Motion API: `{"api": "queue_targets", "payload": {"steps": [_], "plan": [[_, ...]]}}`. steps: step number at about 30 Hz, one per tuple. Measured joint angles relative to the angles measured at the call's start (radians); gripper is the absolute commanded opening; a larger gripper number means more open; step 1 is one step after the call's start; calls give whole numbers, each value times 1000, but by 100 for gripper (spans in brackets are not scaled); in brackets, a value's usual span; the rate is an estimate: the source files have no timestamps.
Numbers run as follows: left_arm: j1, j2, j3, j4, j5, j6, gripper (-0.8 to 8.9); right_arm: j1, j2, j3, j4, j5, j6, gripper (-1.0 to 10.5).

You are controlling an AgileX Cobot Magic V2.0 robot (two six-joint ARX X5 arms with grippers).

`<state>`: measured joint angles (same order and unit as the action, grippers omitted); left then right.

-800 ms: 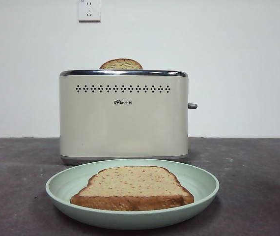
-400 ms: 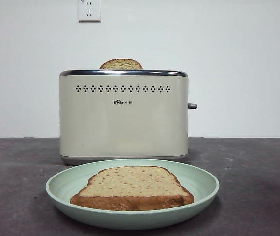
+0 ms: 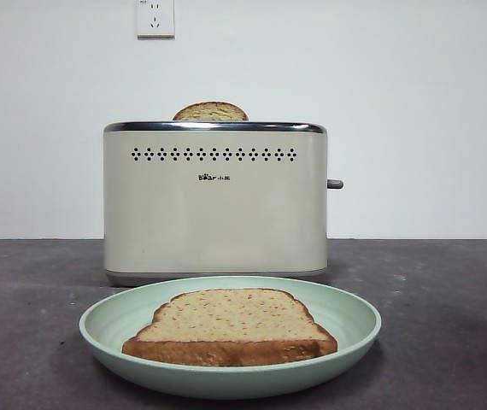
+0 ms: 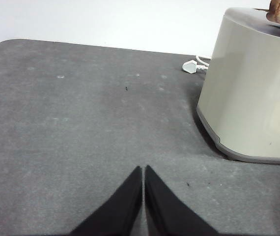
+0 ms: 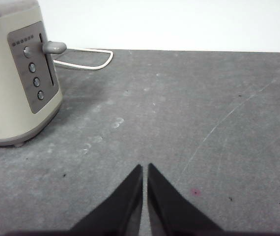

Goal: Take the bread from the toaster,put the bread on the plate,put the plate on the table

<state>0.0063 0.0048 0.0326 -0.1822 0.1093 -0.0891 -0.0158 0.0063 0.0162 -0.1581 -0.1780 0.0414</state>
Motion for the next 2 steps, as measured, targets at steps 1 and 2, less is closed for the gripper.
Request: {"api": "queue_targets", "payload": {"steps": [1, 2], "plan": [[0, 0, 0, 0, 0, 0, 7, 0, 0, 0, 0, 0, 0, 4], [0, 0, 0, 0, 0, 0, 7, 0, 0, 0, 0, 0, 0, 4]]}}
